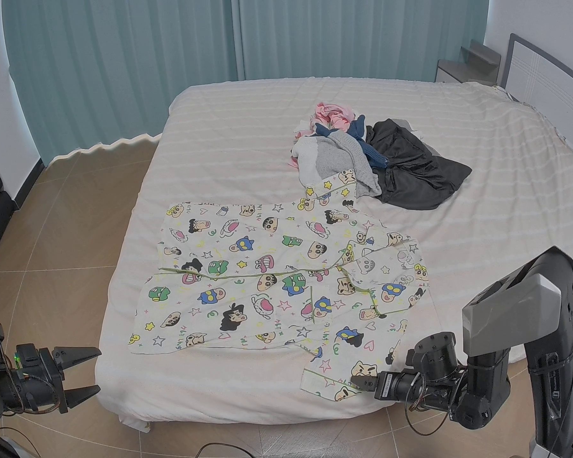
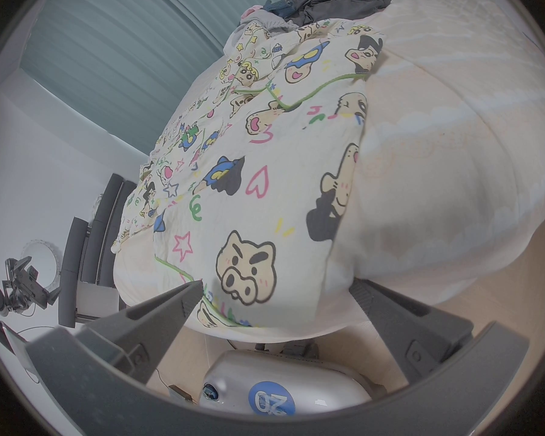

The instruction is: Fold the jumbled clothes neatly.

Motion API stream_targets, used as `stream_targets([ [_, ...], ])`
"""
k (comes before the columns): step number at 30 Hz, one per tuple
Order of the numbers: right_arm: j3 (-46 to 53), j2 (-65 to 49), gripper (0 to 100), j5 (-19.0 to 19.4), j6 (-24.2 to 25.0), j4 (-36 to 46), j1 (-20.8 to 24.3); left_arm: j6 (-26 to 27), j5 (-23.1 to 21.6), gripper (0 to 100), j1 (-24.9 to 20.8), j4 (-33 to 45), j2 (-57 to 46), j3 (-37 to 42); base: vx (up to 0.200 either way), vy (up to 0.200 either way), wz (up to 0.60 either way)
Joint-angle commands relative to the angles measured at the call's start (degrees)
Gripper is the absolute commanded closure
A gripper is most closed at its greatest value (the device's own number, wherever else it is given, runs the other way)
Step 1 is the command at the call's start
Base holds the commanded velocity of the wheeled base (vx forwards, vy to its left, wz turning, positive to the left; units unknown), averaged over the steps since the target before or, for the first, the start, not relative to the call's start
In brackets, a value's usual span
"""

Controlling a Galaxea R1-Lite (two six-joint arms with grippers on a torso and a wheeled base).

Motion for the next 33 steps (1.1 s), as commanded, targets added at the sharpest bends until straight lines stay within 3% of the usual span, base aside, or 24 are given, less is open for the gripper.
stream_targets([
  [1, -0.2, -0.32, 0, 0.3, -0.04, -0.38, 0.66, -0.03, 0.01, 0, 0.01, 0.01, 0.15, -0.01, 0.0, 0.0, 0.0],
  [6, 1.91, -1.46, 0, 1.36, -0.04, -0.82, 1.71, -0.03, 0.01, 0, 0.1, 0.01, 0.24, -0.01, 0.0, 0.0, 0.0],
  [9, 6.31, -5.77, 0, 7.33, -0.04, -0.73, 4.0, -0.03, 0.01, 0, 0.1, 0.01, 0.24, -0.01, 0.0, 0.0, 0.0],
  [11, 6.22, -6.03, 0, 7.95, 0.14, -0.91, 5.14, -0.03, 0.01, 0, 0.1, 0.01, 0.24, -0.01, 0.0, 0.0, 0.0],
  [15, 3.23, -4.01, 0, 5.4, 0.05, -0.38, 4.53, -0.03, 0.01, 0, 0.1, 0.01, 0.15, 0.08, 0.0, 0.0, 0.0],
  [24, 2.17, -1.02, 0, 4.08, -0.83, -0.3, 0.57, -0.03, 0.01, 0, 0.1, 0.01, 0.24, -0.01, 0.0, 0.0, 0.0],
  [33, -1.69, 0.83, 0, 3.11, -1.27, -0.82, 0.4, -0.03, 0.01, 0, 0.1, 0.01, 0.24, -0.01, 0.0, 0.0, 0.0],
])
